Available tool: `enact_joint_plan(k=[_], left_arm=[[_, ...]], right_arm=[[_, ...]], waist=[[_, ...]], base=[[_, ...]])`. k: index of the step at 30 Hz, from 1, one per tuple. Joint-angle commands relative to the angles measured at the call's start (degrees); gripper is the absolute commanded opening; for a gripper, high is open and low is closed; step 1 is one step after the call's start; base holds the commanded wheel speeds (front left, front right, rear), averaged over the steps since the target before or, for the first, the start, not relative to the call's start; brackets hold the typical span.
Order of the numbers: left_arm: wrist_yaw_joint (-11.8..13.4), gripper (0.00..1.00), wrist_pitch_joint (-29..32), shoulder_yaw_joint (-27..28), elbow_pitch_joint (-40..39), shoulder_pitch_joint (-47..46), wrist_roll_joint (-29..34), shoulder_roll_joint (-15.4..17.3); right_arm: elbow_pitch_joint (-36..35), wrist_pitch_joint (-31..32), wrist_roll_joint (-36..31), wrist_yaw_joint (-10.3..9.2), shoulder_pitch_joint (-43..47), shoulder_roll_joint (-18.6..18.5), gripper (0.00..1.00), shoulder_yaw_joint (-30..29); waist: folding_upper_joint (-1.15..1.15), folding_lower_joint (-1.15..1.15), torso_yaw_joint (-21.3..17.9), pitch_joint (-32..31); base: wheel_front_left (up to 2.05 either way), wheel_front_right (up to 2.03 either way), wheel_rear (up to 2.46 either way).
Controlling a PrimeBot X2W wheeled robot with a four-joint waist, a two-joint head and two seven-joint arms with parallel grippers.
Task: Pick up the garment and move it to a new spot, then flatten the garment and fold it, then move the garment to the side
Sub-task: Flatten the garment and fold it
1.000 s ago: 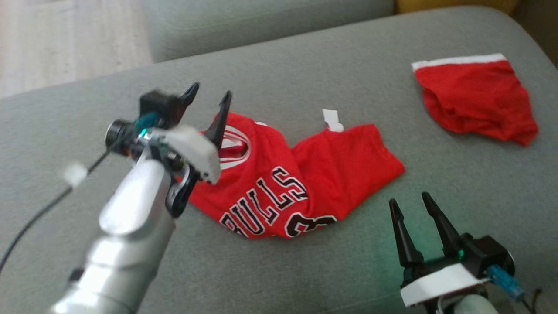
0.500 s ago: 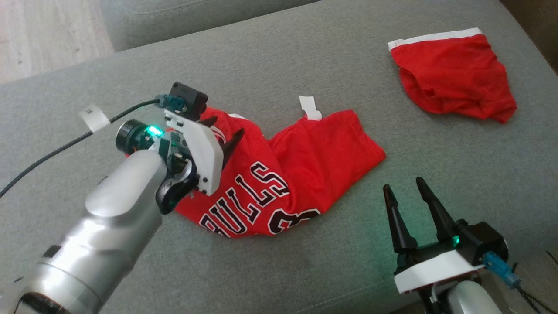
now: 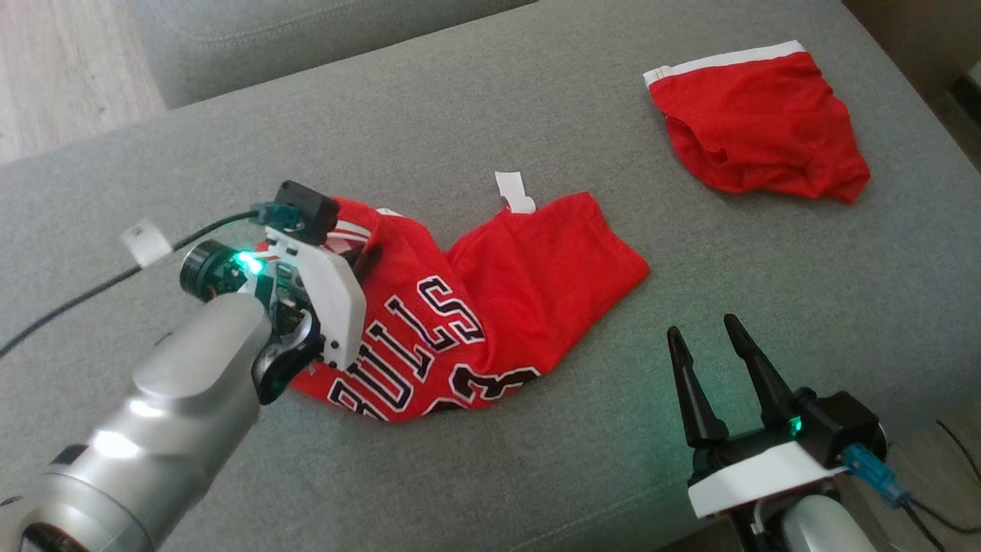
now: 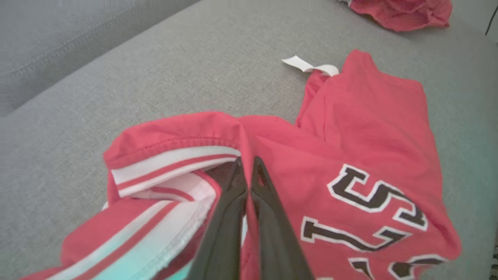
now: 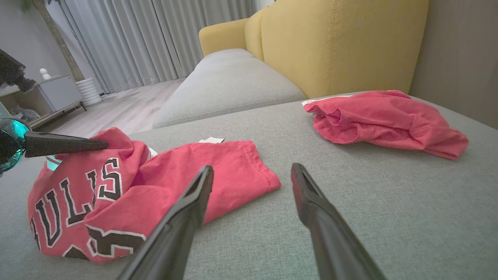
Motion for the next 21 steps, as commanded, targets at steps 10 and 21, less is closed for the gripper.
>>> enact_joint_plan(k=[10,21], left_arm=[[0.09,0.00,-12.74,1.27,-4.47,-7.40,-3.63,1.30],[1.69,0.00,-18.85,-0.24,-16.50,4.23,-6.74,8.60]], right_arm=[[-2.24,-0.23,0.01,0.39,0.85,-0.86,1.00,-0.63],[-3.12,-0.23,-0.37,0.39,5.21,-1.03,1.00,-3.30]], waist=[[0.00,0.00,4.50,-3.96],[0.00,0.00,15.47,-8.87]], base=[[0.00,0.00,0.00],[0.00,0.00,0.00]])
